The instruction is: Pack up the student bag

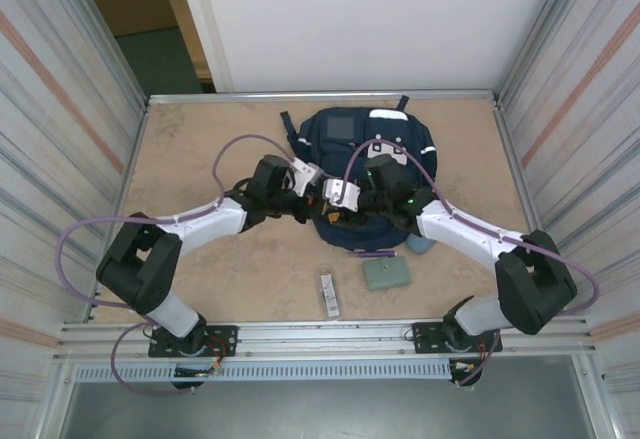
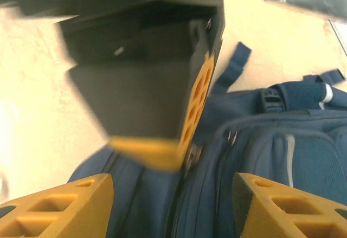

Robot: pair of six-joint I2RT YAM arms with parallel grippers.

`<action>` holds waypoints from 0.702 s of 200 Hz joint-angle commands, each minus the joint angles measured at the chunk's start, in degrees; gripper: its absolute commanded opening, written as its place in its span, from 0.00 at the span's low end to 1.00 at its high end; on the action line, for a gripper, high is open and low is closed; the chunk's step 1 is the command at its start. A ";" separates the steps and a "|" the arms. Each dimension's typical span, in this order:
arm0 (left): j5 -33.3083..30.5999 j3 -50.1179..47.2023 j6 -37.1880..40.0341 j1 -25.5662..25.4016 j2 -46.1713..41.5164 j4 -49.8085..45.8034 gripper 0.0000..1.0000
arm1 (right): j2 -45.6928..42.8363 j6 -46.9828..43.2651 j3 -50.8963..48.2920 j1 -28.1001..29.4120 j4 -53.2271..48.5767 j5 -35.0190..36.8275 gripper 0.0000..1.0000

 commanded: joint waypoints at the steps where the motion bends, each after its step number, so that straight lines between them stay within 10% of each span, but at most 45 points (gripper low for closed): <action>1: 2.63 2.89 -1.03 -0.42 -2.50 4.07 0.00 | 1.76 4.13 -0.69 -0.16 4.31 7.42 0.57; 140: -10.32 -1.67 0.88 7.95 -3.14 -1.26 0.00 | -1.37 -6.83 0.00 -1.86 -3.03 3.85 0.01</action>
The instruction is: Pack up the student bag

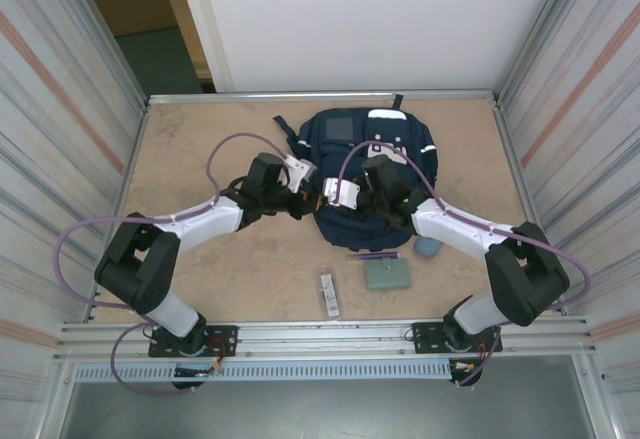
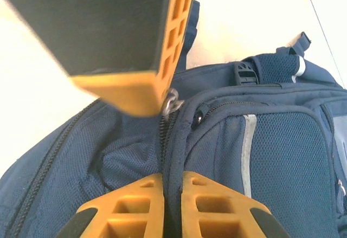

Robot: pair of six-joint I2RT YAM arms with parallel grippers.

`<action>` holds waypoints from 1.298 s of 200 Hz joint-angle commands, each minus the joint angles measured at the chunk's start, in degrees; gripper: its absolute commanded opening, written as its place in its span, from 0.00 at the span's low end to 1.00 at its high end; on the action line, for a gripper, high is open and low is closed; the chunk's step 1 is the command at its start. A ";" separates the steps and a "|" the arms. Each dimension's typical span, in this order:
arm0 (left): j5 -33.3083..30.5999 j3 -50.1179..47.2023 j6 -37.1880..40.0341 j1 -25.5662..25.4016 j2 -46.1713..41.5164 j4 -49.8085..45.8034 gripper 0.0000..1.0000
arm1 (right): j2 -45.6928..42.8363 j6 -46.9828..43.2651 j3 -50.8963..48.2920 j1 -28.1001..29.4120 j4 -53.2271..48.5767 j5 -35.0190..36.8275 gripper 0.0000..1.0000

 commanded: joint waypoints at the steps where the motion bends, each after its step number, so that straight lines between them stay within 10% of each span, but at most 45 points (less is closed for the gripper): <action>1: -6.62 -0.97 0.68 4.07 -2.74 -0.68 0.00 | -3.67 -2.82 0.31 -1.23 -4.97 -2.21 0.01; 138: -13.05 12.69 -5.25 16.22 13.44 -3.08 0.01 | -6.11 -5.27 0.32 1.45 -5.74 -7.69 0.07; 171: -11.64 10.20 -6.21 16.64 9.79 -3.17 0.25 | -4.24 0.79 1.44 2.28 -6.51 -3.92 0.40; 235: -4.89 5.31 -8.48 14.07 -1.56 -7.01 0.42 | -14.88 28.12 -2.41 -0.42 -7.45 11.93 0.67; 241: -4.52 5.57 -9.21 12.90 -2.22 -7.79 0.44 | -16.58 31.78 -2.64 -1.56 -8.41 12.84 0.99; 259: -2.77 9.36 -16.38 10.71 -1.37 -14.75 0.49 | -21.10 44.10 -2.72 -5.74 -11.30 18.88 0.99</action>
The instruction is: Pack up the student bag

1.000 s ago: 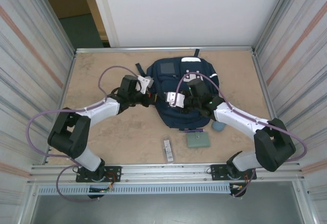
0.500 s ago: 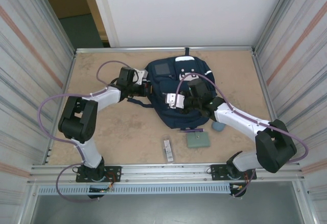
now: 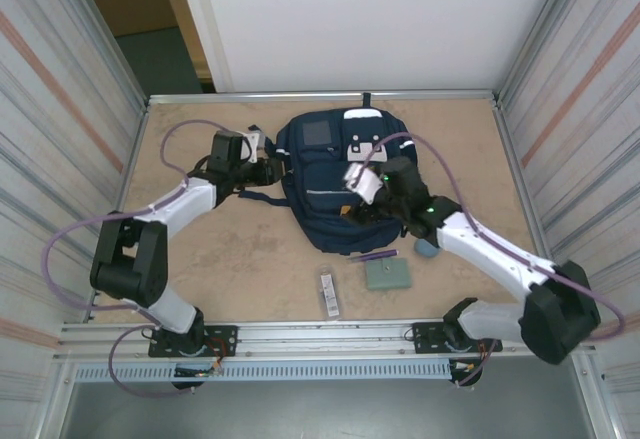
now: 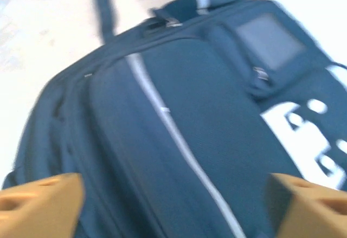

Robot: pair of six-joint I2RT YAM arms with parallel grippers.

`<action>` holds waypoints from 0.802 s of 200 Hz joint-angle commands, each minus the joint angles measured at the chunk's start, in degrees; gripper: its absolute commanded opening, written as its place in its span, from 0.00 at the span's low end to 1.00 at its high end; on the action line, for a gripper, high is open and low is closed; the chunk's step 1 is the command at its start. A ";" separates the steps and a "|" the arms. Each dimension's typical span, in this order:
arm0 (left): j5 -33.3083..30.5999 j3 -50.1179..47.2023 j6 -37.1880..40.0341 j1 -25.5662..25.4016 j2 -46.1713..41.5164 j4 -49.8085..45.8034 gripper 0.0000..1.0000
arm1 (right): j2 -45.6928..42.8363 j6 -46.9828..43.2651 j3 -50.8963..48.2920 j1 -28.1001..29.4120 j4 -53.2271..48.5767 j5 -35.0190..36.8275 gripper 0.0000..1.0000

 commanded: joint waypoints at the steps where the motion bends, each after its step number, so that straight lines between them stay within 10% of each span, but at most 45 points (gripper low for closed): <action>1: 4.14 3.63 -7.79 -2.69 -0.87 -8.19 0.49 | -6.25 21.55 -0.46 -4.63 -3.90 10.76 0.99; 21: 12.56 7.39 -17.24 -3.00 3.94 -13.58 0.49 | -9.03 40.87 0.34 -10.99 -11.48 17.97 0.99; 64: 14.75 10.47 -20.99 -8.00 9.05 -11.99 0.50 | -0.56 53.12 2.96 -27.75 -19.96 -11.94 0.97; 160: 10.45 16.08 -21.17 -10.94 14.71 -13.10 0.48 | 22.31 52.03 10.15 -24.78 -15.24 -24.07 0.57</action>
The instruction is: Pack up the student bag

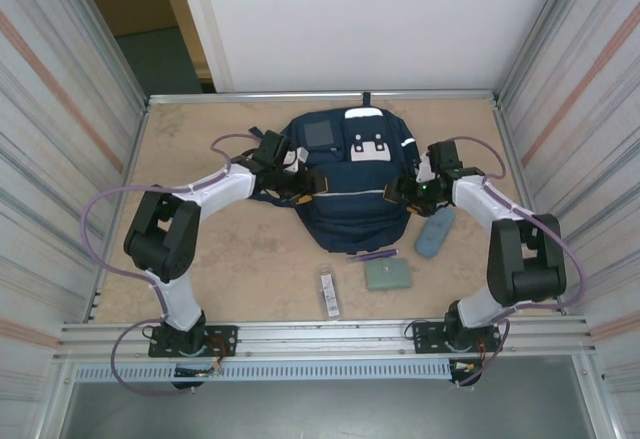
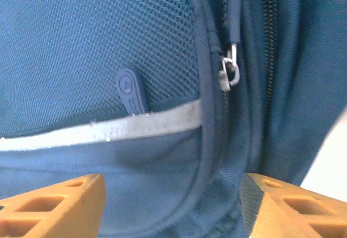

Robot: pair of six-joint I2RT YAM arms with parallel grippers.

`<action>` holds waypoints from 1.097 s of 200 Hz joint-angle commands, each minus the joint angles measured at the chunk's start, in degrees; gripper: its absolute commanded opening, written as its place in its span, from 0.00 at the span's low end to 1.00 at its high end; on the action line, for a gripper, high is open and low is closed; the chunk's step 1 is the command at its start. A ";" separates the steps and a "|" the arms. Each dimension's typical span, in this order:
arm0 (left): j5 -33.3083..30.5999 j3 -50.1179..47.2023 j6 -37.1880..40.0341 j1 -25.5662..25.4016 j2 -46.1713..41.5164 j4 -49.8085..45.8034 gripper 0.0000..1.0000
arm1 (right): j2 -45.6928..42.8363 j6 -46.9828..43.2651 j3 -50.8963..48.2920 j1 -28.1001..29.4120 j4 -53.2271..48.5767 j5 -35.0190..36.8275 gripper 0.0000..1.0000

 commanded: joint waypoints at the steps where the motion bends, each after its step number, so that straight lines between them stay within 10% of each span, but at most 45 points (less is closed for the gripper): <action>1: -1.44 2.62 -0.36 -0.20 0.90 0.26 0.48 | 2.19 1.10 3.48 1.45 1.79 -2.51 0.57; 51: 1.65 5.78 0.87 -0.17 1.63 0.70 0.47 | 3.73 1.03 7.37 3.57 2.27 -6.51 0.20; 219: 1.73 15.30 -3.30 4.19 0.21 2.04 0.46 | 1.01 10.20 17.08 3.30 6.94 -11.26 0.30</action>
